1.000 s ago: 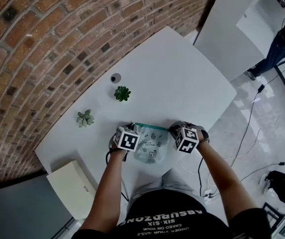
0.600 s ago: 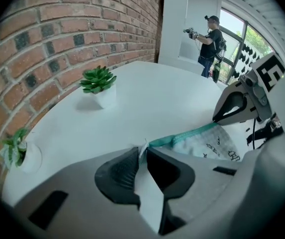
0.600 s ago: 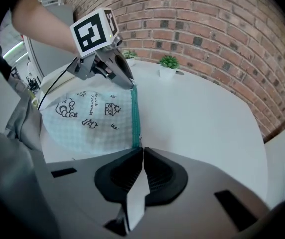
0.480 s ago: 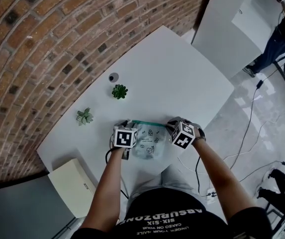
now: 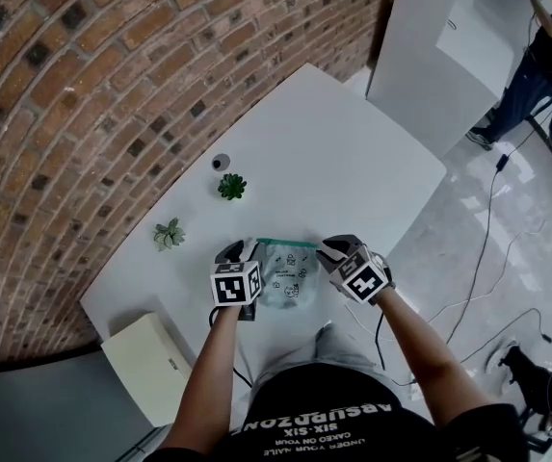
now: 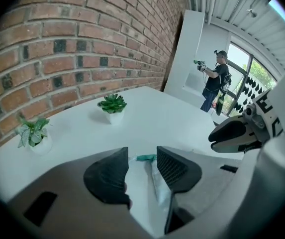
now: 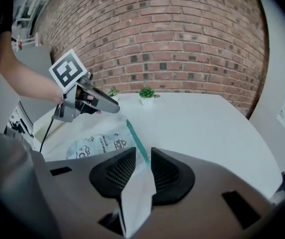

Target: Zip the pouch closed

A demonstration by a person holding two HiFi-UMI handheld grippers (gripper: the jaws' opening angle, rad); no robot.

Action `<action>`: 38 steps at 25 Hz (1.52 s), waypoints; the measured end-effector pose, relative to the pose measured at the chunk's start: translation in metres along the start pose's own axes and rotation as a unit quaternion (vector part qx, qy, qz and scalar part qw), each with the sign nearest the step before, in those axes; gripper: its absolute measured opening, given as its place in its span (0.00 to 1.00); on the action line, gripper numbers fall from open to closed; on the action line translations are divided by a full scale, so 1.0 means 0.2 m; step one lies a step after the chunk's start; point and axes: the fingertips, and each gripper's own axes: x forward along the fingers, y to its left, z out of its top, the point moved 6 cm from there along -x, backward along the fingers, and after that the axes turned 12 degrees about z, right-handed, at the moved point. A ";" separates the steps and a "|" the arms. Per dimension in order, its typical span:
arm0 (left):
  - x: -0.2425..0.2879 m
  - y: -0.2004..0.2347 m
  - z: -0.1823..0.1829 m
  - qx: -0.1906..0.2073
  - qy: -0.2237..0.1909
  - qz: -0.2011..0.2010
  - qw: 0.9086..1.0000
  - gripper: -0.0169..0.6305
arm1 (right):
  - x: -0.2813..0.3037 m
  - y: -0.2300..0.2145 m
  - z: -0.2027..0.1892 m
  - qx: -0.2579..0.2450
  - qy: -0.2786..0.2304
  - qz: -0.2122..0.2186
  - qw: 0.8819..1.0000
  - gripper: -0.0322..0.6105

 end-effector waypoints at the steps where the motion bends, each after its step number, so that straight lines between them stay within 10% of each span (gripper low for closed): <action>1: -0.03 -0.01 0.00 -0.002 -0.009 -0.002 1.000 0.28 | -0.02 0.02 0.01 0.010 -0.010 0.000 1.000 0.19; 17: -0.49 -0.21 0.04 0.010 -0.118 -0.019 0.993 0.09 | -0.22 0.33 0.17 0.054 -0.130 -0.006 0.990 0.05; 38: -0.69 -0.39 0.08 0.027 -0.120 -0.072 0.990 0.04 | -0.40 0.55 0.32 0.023 -0.186 0.012 0.982 0.05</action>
